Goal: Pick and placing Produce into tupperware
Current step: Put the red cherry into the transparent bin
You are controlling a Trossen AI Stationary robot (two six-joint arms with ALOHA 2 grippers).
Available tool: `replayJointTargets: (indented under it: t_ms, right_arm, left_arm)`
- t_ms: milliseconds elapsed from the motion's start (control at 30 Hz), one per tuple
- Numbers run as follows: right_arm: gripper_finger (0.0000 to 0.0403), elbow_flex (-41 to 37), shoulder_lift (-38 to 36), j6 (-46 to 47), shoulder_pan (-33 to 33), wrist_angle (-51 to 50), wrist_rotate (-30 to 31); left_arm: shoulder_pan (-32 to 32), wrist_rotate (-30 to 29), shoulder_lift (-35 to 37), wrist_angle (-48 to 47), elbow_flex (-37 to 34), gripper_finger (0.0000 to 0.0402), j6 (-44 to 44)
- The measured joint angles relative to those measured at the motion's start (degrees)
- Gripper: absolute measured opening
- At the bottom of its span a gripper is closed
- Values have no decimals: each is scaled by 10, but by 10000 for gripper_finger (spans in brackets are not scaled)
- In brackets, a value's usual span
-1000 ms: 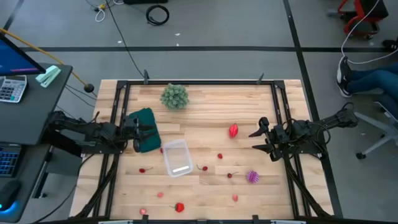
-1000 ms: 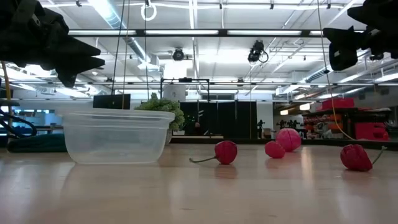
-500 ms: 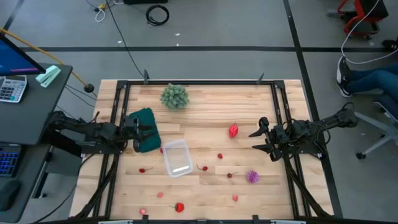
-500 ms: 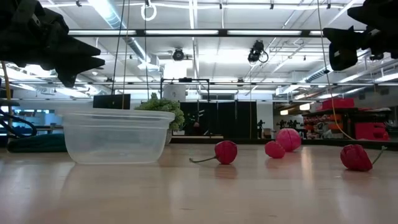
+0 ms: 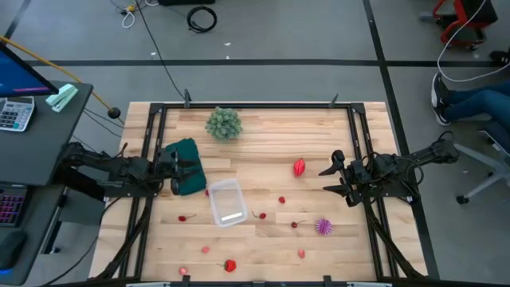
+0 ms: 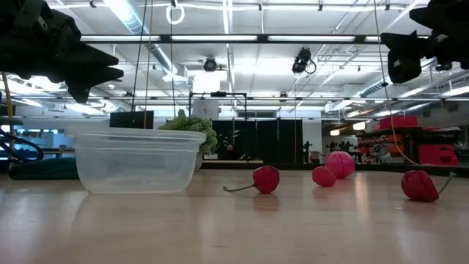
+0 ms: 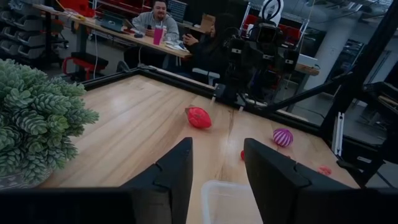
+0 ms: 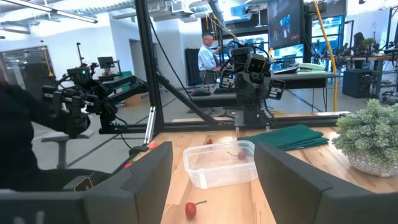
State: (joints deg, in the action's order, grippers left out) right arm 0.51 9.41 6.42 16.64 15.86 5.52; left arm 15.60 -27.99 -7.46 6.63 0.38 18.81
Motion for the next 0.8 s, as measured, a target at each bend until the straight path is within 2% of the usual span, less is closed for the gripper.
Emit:
replayJointTargets:
  t_ms: [500,600,800]
  right_arm:
    - [236,0,0,0,0,0,1]
    - [236,3,0,-1,0,-6,26]
    - [236,15,0,-78,0,47,35]
  left_arm:
    - [1,4,0,26,0,152,31]
    - [0,4,0,29,0,152,30]
    - [0,-7,0,25,0,161,8]
